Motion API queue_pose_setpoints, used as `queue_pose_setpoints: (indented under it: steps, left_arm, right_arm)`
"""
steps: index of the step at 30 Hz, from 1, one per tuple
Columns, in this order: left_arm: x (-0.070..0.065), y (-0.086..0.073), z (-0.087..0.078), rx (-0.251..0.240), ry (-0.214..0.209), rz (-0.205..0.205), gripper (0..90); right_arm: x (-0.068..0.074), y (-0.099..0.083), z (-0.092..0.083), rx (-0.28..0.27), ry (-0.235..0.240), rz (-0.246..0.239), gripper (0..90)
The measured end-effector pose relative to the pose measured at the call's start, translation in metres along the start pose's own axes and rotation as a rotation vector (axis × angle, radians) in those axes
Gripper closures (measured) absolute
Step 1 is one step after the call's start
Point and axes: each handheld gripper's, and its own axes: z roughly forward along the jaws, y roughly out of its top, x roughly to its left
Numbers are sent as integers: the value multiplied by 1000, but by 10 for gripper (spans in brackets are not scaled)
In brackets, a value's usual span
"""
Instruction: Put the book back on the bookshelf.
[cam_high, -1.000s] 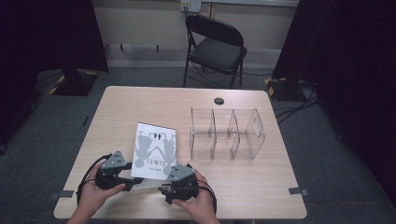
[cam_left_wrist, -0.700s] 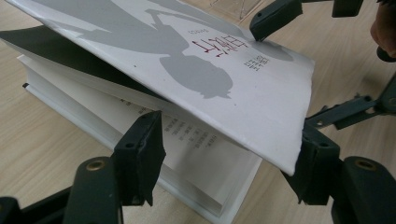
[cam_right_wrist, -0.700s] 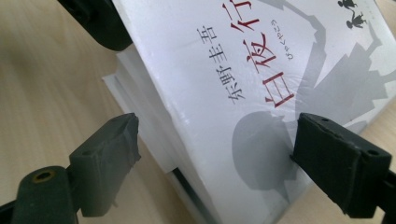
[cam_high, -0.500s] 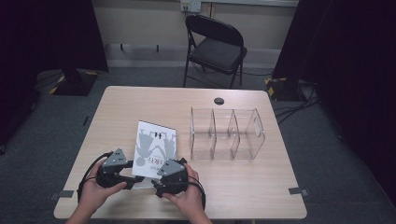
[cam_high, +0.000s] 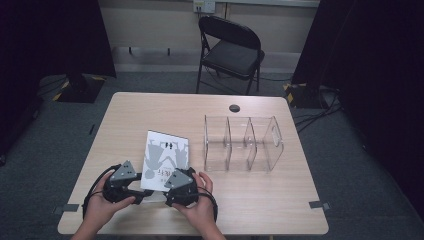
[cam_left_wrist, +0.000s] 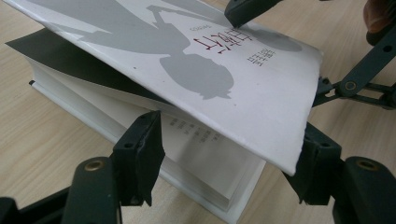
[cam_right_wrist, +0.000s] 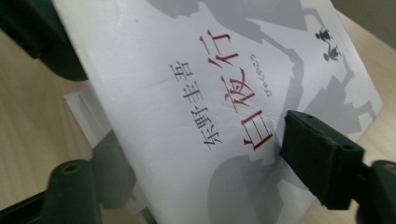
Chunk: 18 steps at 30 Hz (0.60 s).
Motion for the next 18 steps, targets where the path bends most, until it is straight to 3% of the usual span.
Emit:
queue_pose_setpoints:
  steps: [2, 8, 12, 18]
  left_arm:
    - [0, -3, 2, 6, 8, 6, 357]
    - [8, -11, 0, 25, -17, 22, 315]
    - [15, -20, -2, 77, -17, 48, 307]
    - [24, -24, -8, 69, 0, 3, 269]
  right_arm:
    - [4, 2, 0, 11, -10, -67, 315]
    - [7, 6, -3, 16, -38, -120, 417]
    - [6, 11, -9, 28, -41, -118, 471]
    - [4, 14, -13, 38, -41, -129, 503]
